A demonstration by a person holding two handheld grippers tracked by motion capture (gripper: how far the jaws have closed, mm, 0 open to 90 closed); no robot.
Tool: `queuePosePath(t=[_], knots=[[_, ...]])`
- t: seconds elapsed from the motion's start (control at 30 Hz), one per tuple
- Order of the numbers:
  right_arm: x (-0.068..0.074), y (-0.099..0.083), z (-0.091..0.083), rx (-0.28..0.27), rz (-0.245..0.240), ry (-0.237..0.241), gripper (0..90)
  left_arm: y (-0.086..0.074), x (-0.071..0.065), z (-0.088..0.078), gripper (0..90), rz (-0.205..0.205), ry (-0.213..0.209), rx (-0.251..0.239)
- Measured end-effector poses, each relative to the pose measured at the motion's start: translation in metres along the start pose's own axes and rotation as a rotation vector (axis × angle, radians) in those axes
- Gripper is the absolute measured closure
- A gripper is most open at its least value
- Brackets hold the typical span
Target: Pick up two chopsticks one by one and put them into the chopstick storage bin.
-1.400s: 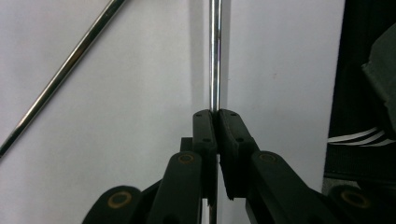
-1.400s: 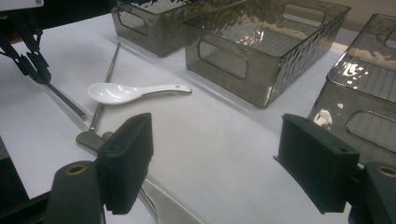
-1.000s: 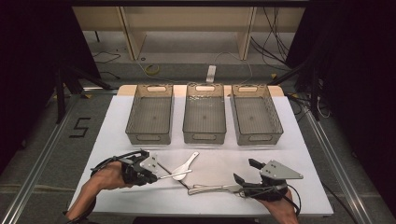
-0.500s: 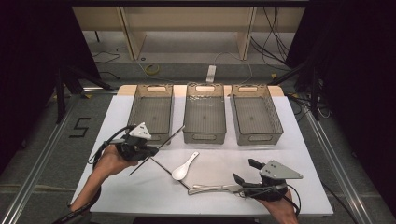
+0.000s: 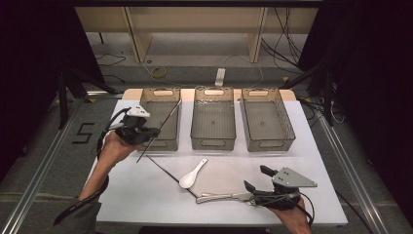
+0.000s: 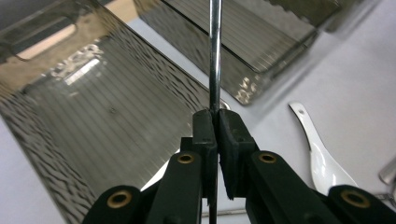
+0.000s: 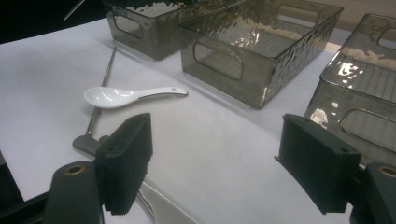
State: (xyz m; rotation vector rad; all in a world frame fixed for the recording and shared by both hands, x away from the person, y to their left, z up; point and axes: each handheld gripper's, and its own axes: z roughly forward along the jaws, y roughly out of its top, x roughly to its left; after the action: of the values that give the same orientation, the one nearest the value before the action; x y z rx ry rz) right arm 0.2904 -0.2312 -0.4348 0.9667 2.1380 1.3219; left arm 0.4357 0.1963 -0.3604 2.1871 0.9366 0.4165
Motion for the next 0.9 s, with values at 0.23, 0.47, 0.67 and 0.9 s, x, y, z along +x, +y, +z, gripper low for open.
queuePosePath(t=[0.23, 0.47, 0.67, 0.9], knots=[[-0.001, 0.000, 0.000, 0.000, 0.003, 0.000, 25.3, 0.019, 0.019, -0.008, 84.9, -0.034, 0.059, -0.058], [-0.001, 0.000, -0.001, -0.010, 0.013, 0.004, 24.2, 0.035, 0.034, -0.006, 84.9, -0.054, 0.107, -0.077], [-0.001, 0.001, -0.002, -0.030, 0.018, 0.014, 21.5, 0.041, 0.046, 0.003, 84.9, -0.088, 0.123, -0.075], [-0.001, 0.001, -0.002, -0.041, 0.028, 0.022, 19.8, 0.042, 0.058, 0.013, 84.9, -0.117, 0.146, -0.068]])
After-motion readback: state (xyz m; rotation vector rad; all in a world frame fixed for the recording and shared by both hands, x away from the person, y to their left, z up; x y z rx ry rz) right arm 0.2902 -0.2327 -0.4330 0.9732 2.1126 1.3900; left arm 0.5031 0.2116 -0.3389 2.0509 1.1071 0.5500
